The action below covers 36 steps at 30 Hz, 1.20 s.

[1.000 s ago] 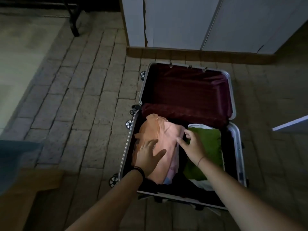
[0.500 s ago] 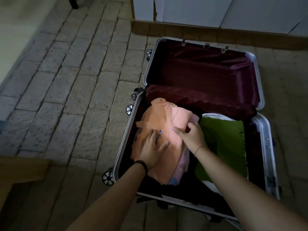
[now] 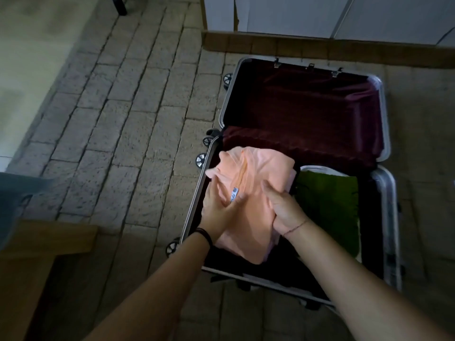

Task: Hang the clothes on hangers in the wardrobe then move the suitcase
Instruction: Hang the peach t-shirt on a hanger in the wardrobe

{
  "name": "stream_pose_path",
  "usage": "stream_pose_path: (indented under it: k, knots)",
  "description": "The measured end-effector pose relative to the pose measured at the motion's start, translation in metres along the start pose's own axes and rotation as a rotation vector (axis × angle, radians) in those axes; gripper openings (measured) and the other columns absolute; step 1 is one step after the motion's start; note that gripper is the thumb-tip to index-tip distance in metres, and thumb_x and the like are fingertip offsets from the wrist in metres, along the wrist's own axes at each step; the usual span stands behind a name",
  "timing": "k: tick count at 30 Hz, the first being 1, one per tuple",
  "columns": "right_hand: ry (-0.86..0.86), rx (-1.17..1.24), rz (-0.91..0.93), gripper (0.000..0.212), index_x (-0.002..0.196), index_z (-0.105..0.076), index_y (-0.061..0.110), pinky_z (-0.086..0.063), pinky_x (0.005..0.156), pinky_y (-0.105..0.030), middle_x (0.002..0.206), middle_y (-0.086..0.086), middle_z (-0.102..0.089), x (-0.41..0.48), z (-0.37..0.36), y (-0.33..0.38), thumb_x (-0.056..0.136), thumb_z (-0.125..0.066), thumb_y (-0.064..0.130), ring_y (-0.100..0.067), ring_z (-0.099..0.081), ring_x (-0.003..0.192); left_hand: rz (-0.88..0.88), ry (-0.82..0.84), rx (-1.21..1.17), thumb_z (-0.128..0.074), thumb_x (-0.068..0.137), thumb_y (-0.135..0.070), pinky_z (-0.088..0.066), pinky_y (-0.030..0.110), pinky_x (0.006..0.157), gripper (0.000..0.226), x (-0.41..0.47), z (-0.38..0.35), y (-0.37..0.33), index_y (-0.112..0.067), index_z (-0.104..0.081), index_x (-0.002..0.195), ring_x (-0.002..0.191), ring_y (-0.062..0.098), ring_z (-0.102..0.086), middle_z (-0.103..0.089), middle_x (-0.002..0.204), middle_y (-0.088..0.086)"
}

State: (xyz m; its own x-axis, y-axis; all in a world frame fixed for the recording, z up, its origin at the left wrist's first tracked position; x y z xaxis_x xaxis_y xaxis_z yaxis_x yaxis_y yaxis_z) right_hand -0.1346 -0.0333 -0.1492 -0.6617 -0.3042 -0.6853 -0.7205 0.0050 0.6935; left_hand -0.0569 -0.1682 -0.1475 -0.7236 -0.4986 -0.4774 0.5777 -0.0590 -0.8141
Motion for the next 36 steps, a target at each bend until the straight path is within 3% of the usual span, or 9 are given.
stream_pose_path:
  k: [4, 7, 11, 13, 16, 20, 23, 28, 36]
  knots:
    - [0.083, -0.054, 0.093, 0.088, 0.134, -0.040, 0.001, -0.057, 0.072, -0.033, 0.116, -0.024, -0.064, -0.082, -0.011, 0.069, 0.069, -0.079, 0.044, -0.032, -0.066, 0.104, -0.022, 0.103, -0.169, -0.075, 0.062, -0.058, -0.047, 0.016, 0.080, 0.081, -0.050, 0.024, -0.078, -0.017, -0.045, 0.125, 0.095, 0.005, -0.059, -0.060, 0.106, -0.011]
    - [0.125, -0.090, 0.125, 0.054, 0.120, -0.058, 0.001, -0.057, 0.083, -0.034, 0.109, -0.018, -0.069, -0.147, -0.023, 0.131, 0.080, -0.067, 0.035, -0.026, -0.067, 0.101, -0.040, 0.063, -0.132, -0.075, 0.066, -0.056, -0.039, 0.016, 0.059, 0.062, -0.096, 0.045, -0.149, -0.008, -0.047, 0.094, 0.068, 0.010, -0.044, -0.043, 0.074, -0.004]
    - [0.144, -0.123, 0.183, 0.036, 0.111, -0.065, 0.006, -0.056, 0.086, -0.034, 0.102, -0.011, -0.072, -0.234, -0.037, 0.209, 0.083, -0.062, 0.028, -0.025, -0.068, 0.099, -0.093, 0.104, -0.150, -0.078, 0.075, -0.027, -0.046, 0.008, 0.060, 0.045, -0.156, 0.071, -0.255, -0.009, -0.049, 0.106, 0.074, -0.002, -0.061, -0.062, 0.091, -0.006]
    - [0.140, -0.137, 0.202, 0.037, 0.110, -0.065, 0.012, -0.057, 0.081, -0.030, 0.097, -0.005, -0.074, -0.276, -0.038, 0.246, 0.080, -0.066, 0.033, -0.023, -0.069, 0.096, -0.150, 0.140, -0.118, -0.081, 0.072, -0.032, -0.051, 0.014, 0.065, 0.047, -0.185, 0.085, -0.310, -0.013, -0.051, 0.104, 0.078, -0.003, -0.064, -0.065, 0.093, -0.004]
    - [0.038, -0.166, 0.306, 0.083, 0.129, -0.049, 0.025, -0.050, 0.095, -0.041, 0.125, -0.002, -0.062, -0.336, -0.021, 0.316, 0.057, -0.081, 0.054, -0.020, -0.060, 0.115, -0.221, 0.199, -0.004, -0.077, 0.061, -0.052, -0.055, 0.036, 0.081, 0.061, -0.228, 0.102, -0.387, -0.018, -0.055, 0.107, 0.091, 0.015, -0.066, -0.068, 0.100, 0.002]
    - [-0.050, -0.476, 0.561, 0.107, 0.142, -0.021, 0.043, -0.037, 0.104, -0.034, 0.145, 0.014, -0.035, -0.420, 0.001, 0.436, 0.052, -0.070, 0.072, -0.006, -0.035, 0.132, -0.305, 0.362, 0.150, -0.074, 0.057, -0.061, -0.053, 0.044, 0.083, 0.069, -0.289, 0.114, -0.491, -0.018, -0.057, 0.108, 0.092, 0.021, -0.065, -0.068, 0.102, 0.006]
    - [0.140, -0.881, 0.630, 0.101, 0.141, -0.026, 0.045, -0.038, 0.104, -0.035, 0.146, 0.013, -0.036, -0.479, -0.013, 0.506, 0.053, -0.056, 0.085, -0.005, -0.037, 0.131, -0.374, 0.457, 0.230, -0.075, 0.060, -0.058, -0.054, 0.045, 0.083, 0.066, -0.336, 0.116, -0.566, -0.018, -0.057, 0.109, 0.092, 0.023, -0.066, -0.068, 0.102, 0.007]
    - [0.261, -0.949, 0.684, 0.085, 0.114, -0.051, 0.040, -0.047, 0.089, -0.021, 0.115, 0.017, -0.059, -0.568, -0.011, 0.577, 0.042, -0.066, 0.084, 0.000, -0.057, 0.105, -0.499, 0.545, 0.308, -0.078, 0.075, -0.033, -0.056, 0.029, 0.080, 0.046, -0.405, 0.113, -0.670, -0.020, -0.057, 0.114, 0.091, 0.016, -0.066, -0.069, 0.103, 0.000]
    - [-0.114, -0.614, 1.013, 0.044, 0.084, -0.053, 0.027, -0.043, 0.063, -0.009, 0.079, 0.011, -0.059, -0.655, 0.039, 0.635, 0.061, -0.078, 0.055, 0.008, -0.055, 0.068, -0.698, 0.432, 0.323, -0.079, 0.067, -0.044, -0.039, 0.015, 0.092, 0.086, -0.451, 0.089, -0.715, -0.023, -0.035, 0.138, 0.113, 0.007, -0.045, -0.039, 0.124, -0.004]
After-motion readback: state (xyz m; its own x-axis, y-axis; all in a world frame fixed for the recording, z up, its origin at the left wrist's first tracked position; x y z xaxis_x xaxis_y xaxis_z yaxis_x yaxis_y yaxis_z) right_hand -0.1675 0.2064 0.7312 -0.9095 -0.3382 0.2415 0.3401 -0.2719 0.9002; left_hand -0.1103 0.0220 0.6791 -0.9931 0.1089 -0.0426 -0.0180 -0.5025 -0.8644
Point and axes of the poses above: each hand's wrist, its own x-axis towards the middle knuckle, its own z-axis out of the back of the hand, y = z × x, the point moved 5 cm from there along x, towards the middle knuckle
